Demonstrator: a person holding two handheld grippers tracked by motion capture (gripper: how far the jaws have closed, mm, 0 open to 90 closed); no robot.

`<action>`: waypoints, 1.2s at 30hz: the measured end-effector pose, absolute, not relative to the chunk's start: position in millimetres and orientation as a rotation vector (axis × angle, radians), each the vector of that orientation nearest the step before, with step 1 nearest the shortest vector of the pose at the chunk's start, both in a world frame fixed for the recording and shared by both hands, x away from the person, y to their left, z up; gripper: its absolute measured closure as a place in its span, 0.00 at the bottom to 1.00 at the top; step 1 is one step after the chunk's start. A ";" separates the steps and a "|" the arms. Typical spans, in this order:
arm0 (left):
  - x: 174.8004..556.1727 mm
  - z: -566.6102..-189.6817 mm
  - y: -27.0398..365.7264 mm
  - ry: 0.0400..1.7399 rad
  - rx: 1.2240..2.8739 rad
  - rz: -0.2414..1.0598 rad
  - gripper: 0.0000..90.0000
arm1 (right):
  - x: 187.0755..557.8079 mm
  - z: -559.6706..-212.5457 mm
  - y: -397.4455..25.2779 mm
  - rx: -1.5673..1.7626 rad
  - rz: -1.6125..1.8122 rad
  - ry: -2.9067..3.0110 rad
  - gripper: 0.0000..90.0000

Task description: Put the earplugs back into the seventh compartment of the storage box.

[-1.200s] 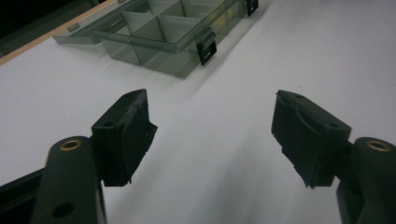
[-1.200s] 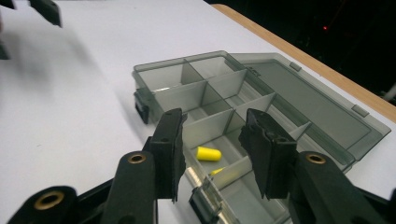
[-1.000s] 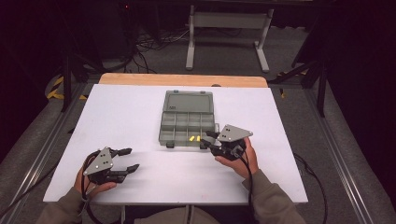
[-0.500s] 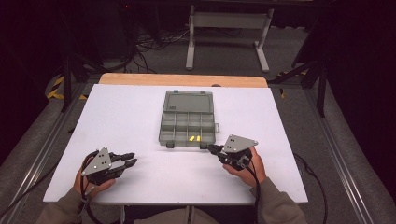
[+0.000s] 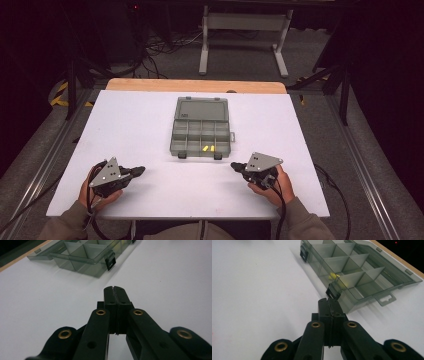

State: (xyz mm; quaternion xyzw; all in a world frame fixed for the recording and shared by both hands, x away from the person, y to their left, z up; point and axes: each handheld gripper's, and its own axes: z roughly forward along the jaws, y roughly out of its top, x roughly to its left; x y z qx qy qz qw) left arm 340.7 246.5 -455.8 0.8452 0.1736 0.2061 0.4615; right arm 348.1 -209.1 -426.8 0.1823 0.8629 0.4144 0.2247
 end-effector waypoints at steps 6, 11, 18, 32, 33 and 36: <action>349.9 -453.7 247.9 0.432 2.087 0.505 1.00 | 350.1 -430.1 -223.0 0.555 1.127 2.361 1.00; 363.8 -448.5 250.2 0.441 2.083 0.503 1.00 | 358.4 -426.2 -236.2 0.614 1.132 2.317 1.00; 383.1 -440.6 251.6 0.453 2.093 0.527 1.00 | 372.0 -424.8 -250.9 0.704 1.115 2.280 1.00; 414.4 -424.1 248.9 0.459 2.107 0.559 1.00 | 396.6 -407.7 -254.7 0.730 1.059 2.272 1.00; 416.1 -422.9 248.9 0.461 2.107 0.558 1.00 | 399.5 -406.5 -254.3 0.732 1.056 2.273 1.00; 423.0 -419.1 247.0 0.465 2.108 0.562 1.00 | 407.5 -404.4 -252.9 0.736 1.053 2.270 1.00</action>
